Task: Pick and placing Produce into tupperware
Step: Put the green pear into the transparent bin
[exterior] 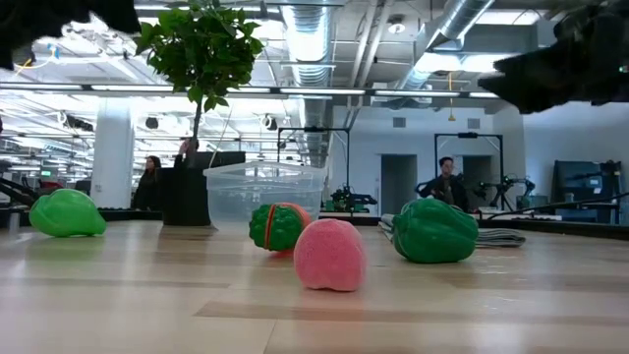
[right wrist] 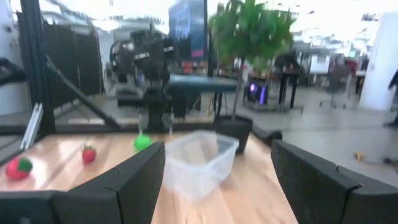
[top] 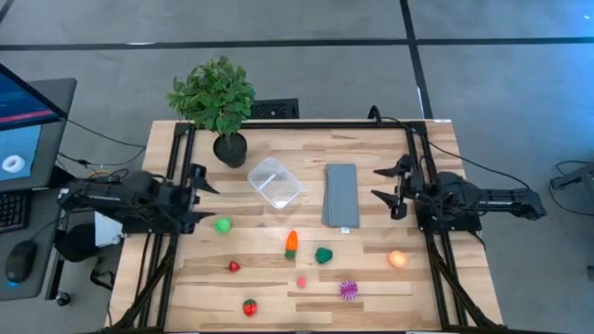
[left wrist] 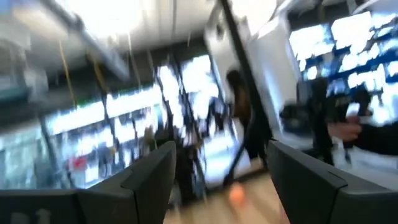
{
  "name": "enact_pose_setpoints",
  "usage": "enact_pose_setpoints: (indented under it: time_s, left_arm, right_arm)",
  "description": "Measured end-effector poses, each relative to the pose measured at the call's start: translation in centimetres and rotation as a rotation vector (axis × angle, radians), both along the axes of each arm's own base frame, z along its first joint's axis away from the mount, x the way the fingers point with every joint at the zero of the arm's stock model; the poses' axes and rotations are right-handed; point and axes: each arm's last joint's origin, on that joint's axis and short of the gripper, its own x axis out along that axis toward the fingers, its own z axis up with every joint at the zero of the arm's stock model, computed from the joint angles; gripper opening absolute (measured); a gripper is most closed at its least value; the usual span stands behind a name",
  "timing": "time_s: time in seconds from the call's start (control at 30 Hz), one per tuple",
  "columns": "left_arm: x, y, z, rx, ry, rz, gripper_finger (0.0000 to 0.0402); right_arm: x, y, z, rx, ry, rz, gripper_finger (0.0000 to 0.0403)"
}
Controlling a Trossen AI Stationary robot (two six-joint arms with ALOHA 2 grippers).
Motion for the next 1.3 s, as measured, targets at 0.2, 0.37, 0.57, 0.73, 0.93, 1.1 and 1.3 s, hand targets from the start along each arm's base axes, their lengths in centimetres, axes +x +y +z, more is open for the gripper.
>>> enact_pose_setpoints:
  time_s: [0.2,0.37,0.57,0.73,0.93,1.1,1.3]
  left_arm:
    - [0.2,-0.4,-0.3,-0.083,0.118,-0.129,0.0241]
    - [1.3,-0.8,-2.2,-0.183,0.331,-0.193,0.0241]
    - [3.3,-2.1,-2.6,-0.176,0.392,-0.221,0.0241]
    - [5.8,-3.1,-2.2,-0.157,0.556,-0.165,0.0241]
    - [8.2,-3.8,0.1,-0.169,0.883,0.012,0.0241]
    - [8.9,-4.7,3.3,-0.173,1.154,0.251,0.0241]
    - [9.3,-5.4,5.0,-0.221,1.434,0.52,0.0241]
  right_arm:
    - [0.0,0.2,0.1,0.082,-0.022,0.091,0.0317]
    - [0.3,0.3,-0.4,0.167,0.031,0.13,0.0317]
    - [0.9,0.4,-0.6,0.213,0.062,0.16,0.0317]
    - [1.6,0.4,0.5,0.217,0.106,0.177,0.0317]
    - [3.0,0.5,2.4,0.161,0.166,0.208,0.0317]
    - [4.2,0.8,2.6,0.107,0.232,0.226,0.0317]
    - [5.2,1.0,1.4,0.115,0.334,0.238,0.0317]
